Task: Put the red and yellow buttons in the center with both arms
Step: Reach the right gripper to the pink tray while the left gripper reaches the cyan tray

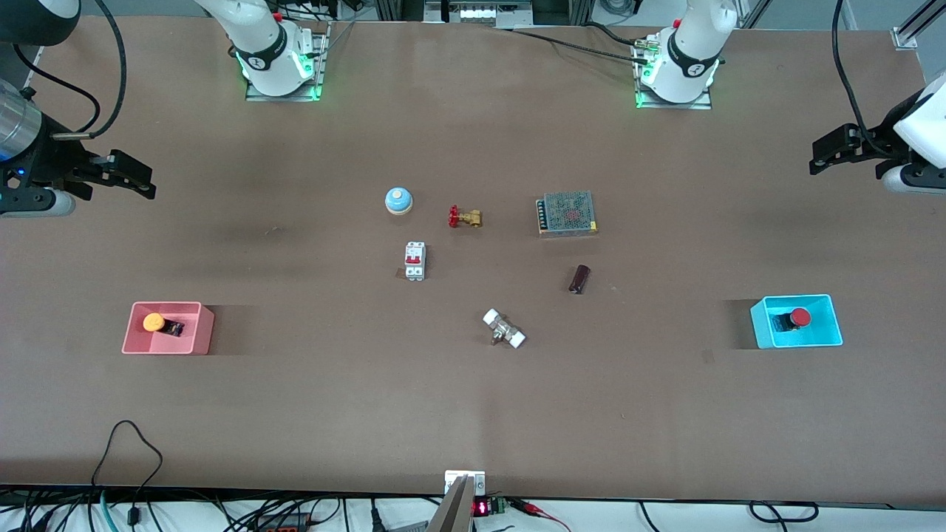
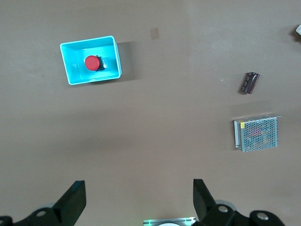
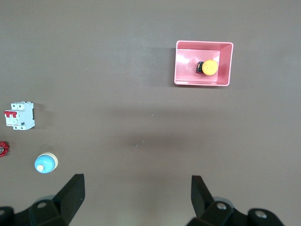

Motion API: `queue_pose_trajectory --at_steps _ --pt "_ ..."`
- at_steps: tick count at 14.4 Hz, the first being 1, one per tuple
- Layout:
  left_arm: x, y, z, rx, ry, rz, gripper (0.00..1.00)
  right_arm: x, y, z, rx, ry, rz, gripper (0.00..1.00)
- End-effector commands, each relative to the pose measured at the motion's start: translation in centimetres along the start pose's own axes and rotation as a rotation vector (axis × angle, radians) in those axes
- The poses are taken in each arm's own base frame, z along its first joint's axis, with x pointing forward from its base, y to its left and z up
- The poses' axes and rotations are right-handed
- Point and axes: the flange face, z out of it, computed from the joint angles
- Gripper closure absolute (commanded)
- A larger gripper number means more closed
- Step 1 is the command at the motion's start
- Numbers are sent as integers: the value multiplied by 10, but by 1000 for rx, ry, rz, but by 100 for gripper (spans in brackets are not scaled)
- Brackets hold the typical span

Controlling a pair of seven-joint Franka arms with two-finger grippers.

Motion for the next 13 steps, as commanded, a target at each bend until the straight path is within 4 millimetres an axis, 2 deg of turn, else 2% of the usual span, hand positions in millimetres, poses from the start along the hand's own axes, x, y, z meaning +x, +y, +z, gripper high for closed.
queue_pose_trajectory --at_steps 1,7,9,10,13 --pt "1 -2 -3 -13 -7 2 0 1 -2 -4 -8 -9 14 0" --pt "1 -1 -1 -11 -13 2 0 2 -2 -3 -8 -8 13 0" --pt "6 -1 13 -13 -57 2 0 7 2 5 -10 -21 6 0" --pt "8 -4 26 -19 -112 -5 0 10 5 13 -11 -34 9 0" --pt "24 -42 62 -31 -168 -69 0 29 30 57 -9 -97 35 0"
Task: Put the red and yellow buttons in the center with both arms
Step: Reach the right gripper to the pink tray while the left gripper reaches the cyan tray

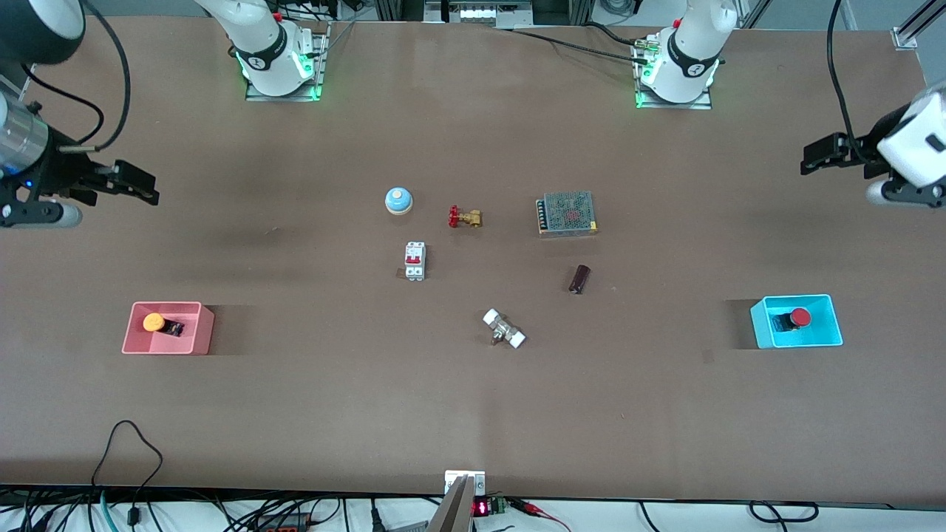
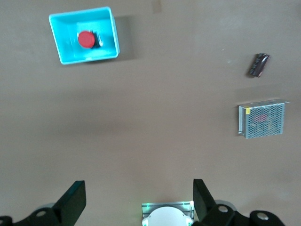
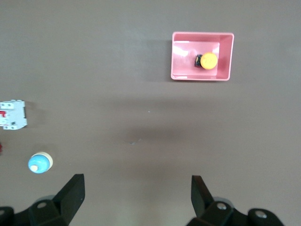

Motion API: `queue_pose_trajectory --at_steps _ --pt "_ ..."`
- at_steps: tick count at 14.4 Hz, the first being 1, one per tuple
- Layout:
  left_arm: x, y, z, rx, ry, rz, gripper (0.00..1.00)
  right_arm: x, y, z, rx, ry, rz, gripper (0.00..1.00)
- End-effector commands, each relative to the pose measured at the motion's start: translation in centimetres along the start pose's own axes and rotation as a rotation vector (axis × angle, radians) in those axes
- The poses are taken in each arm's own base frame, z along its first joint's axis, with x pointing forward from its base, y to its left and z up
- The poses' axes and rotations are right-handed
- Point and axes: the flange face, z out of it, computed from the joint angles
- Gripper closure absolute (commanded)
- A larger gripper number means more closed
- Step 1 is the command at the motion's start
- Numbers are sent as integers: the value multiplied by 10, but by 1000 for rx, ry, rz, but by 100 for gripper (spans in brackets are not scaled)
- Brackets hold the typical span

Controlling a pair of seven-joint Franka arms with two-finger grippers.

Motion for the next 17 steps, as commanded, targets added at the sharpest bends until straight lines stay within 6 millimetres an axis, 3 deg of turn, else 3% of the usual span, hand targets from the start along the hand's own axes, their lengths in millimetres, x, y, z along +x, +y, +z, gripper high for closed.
queue_pose_trajectory --at_steps 1,5,6,11,14,17 --pt "26 -43 31 -21 -27 -49 0 22 24 34 -7 -44 25 0" --pt "70 -104 96 -21 -22 -129 0 67 59 89 -50 25 57 0" --pt "82 -112 112 -10 -16 -124 0 76 67 105 -65 36 61 0" --pt "133 -133 191 19 58 -51 0 110 95 177 -64 88 67 0" --pt "152 -135 216 31 112 -46 0 126 108 214 -68 141 10 0" --pt "166 -136 238 39 153 -43 0 133 122 235 -73 174 -44 0"
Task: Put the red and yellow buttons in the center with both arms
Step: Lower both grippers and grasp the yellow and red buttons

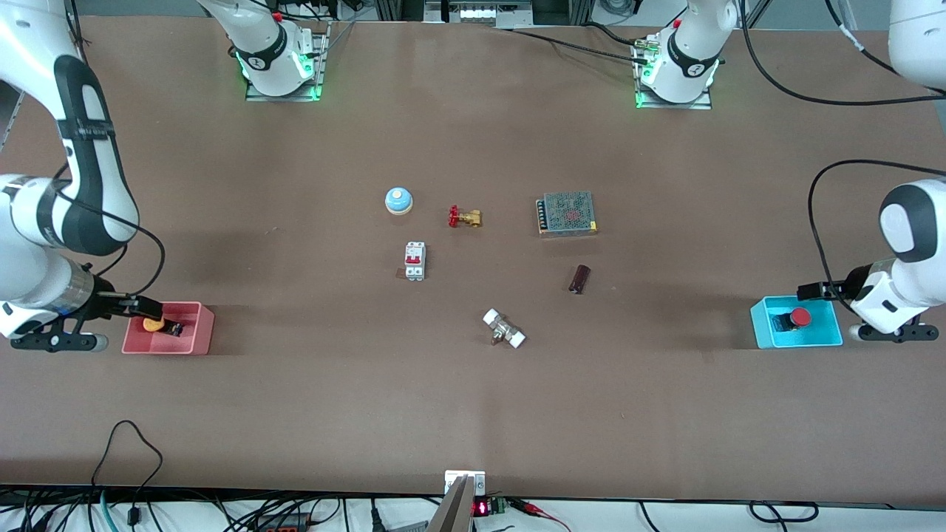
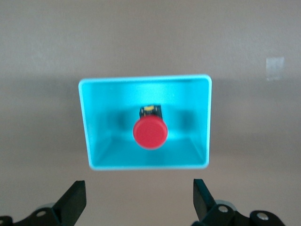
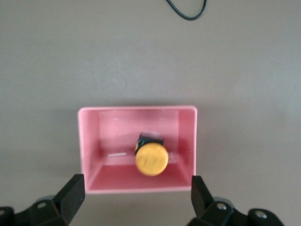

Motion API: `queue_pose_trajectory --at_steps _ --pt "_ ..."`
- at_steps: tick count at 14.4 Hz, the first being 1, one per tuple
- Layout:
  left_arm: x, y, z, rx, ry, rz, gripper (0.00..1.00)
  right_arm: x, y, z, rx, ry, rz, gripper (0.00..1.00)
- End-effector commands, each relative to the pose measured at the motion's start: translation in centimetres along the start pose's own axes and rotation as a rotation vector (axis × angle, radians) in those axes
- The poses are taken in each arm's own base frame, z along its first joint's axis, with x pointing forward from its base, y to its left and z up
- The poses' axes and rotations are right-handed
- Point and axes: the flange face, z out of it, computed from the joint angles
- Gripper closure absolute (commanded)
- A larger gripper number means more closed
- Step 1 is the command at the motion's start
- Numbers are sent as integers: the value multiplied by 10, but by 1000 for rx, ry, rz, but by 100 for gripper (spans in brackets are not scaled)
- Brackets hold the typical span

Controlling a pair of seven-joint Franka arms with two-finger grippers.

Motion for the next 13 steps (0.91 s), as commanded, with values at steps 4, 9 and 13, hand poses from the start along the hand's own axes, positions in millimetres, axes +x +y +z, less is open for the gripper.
queue_pose_trajectory --at_steps 4,9,13 --pt "16 1 44 11 55 30 0 9 -1 33 21 43 -33 0" --pt "16 -3 71 14 88 23 1 7 -10 51 38 21 -50 0" --pt "7 -2 95 15 111 19 7 6 -8 59 38 10 -62 0"
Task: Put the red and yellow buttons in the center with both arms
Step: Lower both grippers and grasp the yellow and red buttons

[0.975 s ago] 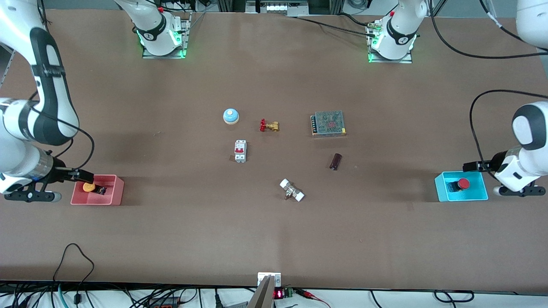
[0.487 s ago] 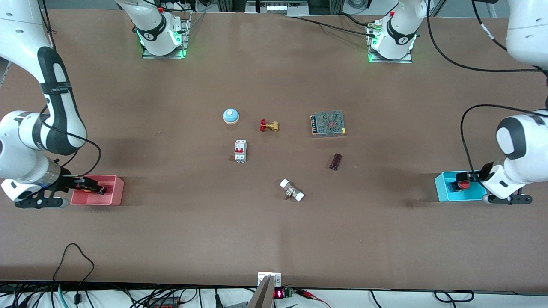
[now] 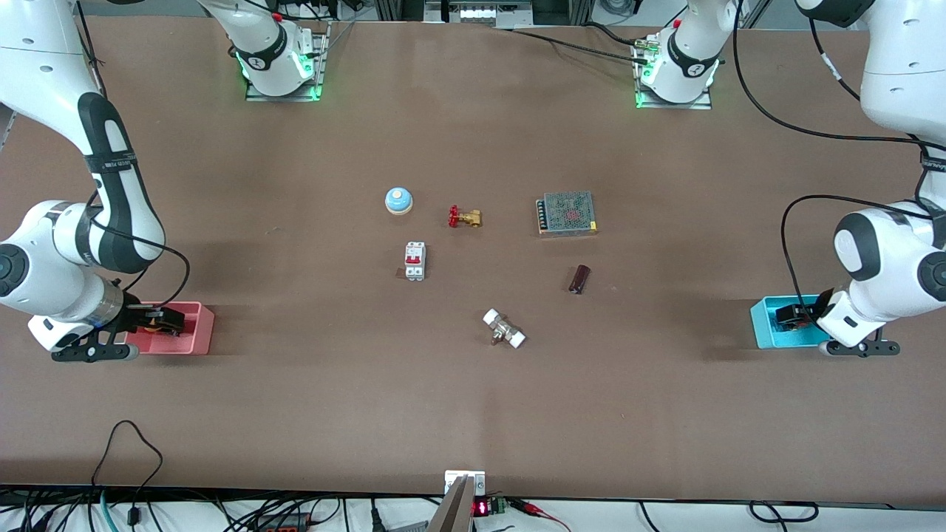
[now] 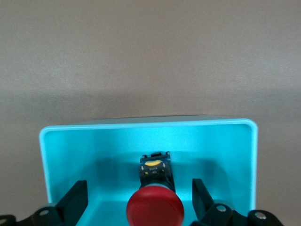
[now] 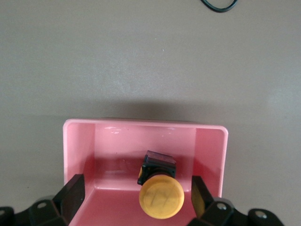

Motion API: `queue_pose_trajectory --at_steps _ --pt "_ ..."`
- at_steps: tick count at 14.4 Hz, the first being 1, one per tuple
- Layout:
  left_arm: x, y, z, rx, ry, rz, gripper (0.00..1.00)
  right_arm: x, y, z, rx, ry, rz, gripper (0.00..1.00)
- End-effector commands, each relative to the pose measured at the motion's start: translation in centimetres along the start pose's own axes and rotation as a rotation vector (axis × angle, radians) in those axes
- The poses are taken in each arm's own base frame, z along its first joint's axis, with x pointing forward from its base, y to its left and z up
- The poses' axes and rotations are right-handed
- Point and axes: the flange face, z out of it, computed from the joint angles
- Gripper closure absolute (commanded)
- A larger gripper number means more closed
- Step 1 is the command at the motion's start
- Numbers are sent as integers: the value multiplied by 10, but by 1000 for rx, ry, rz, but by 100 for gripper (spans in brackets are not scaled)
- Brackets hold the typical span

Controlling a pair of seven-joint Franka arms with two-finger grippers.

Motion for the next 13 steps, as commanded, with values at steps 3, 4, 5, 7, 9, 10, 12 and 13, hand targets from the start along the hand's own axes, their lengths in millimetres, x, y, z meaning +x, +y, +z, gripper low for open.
queue_pose_trajectory --at_steps 3,4,5,7,9,10,12,13 --pt "-7 2 7 -13 12 11 21 1 10 7 15 9 -15 0" --pt "-7 2 7 -13 12 12 30 0 10 9 16 5 -21 0" --pt "-6 2 7 -13 12 12 43 -1 13 9 16 5 -29 0" --pt "-5 3 5 -12 14 14 64 -3 17 12 18 0 -26 0" --pt "-4 5 2 -13 14 16 76 -3 16 14 18 -1 -28 0" --pt "-3 5 -1 -13 16 16 78 -3 16 15 19 -3 -28 3" --pt "-3 5 -14 -14 13 15 79 -3 16 16 19 -4 -28 16" --pt "-4 4 -26 -18 -5 14 79 -4 15 18 20 -9 -28 22"
